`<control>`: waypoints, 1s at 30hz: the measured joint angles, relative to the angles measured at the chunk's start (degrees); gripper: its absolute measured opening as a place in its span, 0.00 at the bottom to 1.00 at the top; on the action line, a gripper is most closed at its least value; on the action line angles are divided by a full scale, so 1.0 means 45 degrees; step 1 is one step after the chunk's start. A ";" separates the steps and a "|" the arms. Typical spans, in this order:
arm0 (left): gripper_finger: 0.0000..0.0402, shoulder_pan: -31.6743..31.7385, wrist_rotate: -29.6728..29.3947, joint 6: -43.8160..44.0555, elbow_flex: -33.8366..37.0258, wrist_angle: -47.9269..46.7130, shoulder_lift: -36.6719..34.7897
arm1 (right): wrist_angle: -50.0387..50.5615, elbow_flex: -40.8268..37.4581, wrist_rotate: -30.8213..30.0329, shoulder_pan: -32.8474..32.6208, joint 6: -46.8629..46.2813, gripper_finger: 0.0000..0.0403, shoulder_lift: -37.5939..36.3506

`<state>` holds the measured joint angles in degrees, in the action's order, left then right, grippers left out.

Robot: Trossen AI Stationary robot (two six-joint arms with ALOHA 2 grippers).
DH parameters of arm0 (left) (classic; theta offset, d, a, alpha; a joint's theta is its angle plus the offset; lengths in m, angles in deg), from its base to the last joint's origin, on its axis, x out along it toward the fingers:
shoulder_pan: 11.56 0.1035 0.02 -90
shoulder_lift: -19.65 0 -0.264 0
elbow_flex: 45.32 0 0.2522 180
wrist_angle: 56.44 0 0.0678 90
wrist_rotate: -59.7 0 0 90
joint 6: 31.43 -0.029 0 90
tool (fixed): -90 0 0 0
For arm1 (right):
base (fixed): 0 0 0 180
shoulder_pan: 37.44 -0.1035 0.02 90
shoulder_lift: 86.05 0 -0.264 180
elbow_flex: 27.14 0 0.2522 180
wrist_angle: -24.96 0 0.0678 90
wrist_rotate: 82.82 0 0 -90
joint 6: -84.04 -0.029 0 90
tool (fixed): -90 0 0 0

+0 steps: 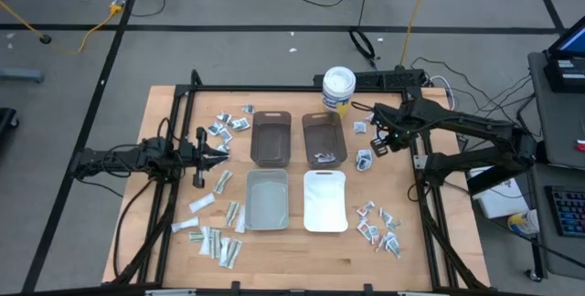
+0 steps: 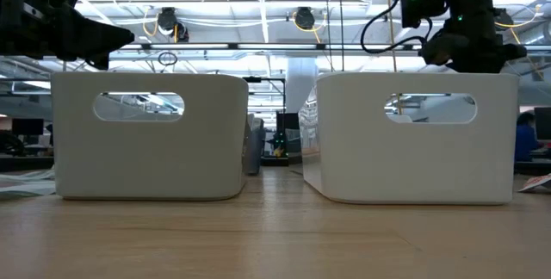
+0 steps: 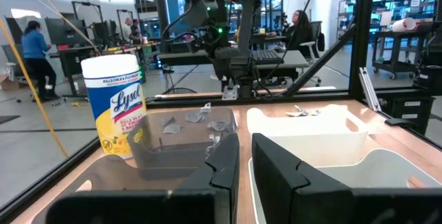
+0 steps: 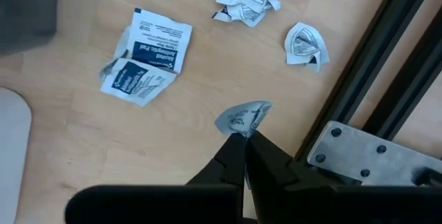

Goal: Pick & Place First Aid Supplies
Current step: Put the blue pad into the right black bin

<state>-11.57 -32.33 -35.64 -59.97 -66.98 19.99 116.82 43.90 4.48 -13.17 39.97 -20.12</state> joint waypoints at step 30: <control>0.12 -0.0002 -0.0004 0.0000 0.0000 -0.0002 0.0004 | -0.0729 0.4805 0.0282 -0.0800 0.1821 0.00 0.5205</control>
<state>-11.58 -32.34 -35.64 -59.97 -66.99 20.01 113.54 65.52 5.75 -16.77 48.16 3.30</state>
